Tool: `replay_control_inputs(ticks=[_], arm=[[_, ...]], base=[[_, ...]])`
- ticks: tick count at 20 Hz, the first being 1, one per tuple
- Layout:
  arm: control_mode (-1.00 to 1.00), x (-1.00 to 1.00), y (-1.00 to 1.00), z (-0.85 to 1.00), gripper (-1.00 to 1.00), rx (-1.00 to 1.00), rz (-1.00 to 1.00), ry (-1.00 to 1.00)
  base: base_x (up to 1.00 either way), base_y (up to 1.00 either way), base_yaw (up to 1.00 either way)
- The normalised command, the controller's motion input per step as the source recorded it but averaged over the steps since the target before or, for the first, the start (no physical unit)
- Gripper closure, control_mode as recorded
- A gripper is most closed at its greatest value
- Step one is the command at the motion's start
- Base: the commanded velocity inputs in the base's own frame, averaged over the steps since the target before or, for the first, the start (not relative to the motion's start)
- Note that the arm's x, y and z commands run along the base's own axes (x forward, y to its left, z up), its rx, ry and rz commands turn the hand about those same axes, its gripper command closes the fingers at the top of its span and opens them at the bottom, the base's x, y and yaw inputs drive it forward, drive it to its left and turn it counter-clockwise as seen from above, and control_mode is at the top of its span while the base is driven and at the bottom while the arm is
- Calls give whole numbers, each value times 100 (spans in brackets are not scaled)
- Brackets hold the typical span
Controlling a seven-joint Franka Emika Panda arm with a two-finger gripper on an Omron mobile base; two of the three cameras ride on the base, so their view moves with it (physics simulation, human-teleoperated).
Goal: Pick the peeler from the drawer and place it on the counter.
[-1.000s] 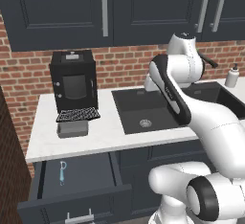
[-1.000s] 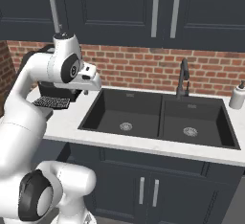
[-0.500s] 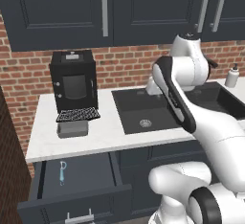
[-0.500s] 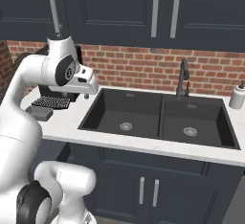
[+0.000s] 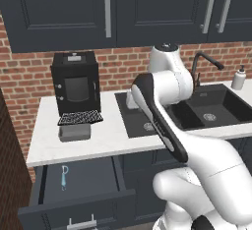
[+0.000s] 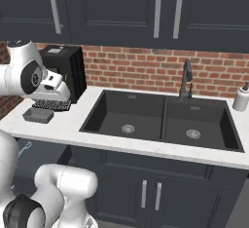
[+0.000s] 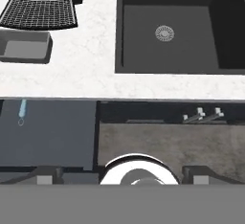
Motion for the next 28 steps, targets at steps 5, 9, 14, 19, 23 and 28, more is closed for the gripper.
replay_control_inputs(ticks=[5,9,14,19,23,28], arm=[[-100,-6,99,-4,-100,-2,-4,14],[-100,0,92,-9,-100,0,-4,18],[-100,0,60,-15,-100,2,-3,10],[-100,0,46,-26,-100,3,-3,5],[-100,0,50,-23,-100,0,-1,4],[-100,0,45,-36,-100,0,0,4]], base=[[0,0,0],[0,0,0],[0,0,0],[0,0,0],[0,0,0],[0,0,0]])
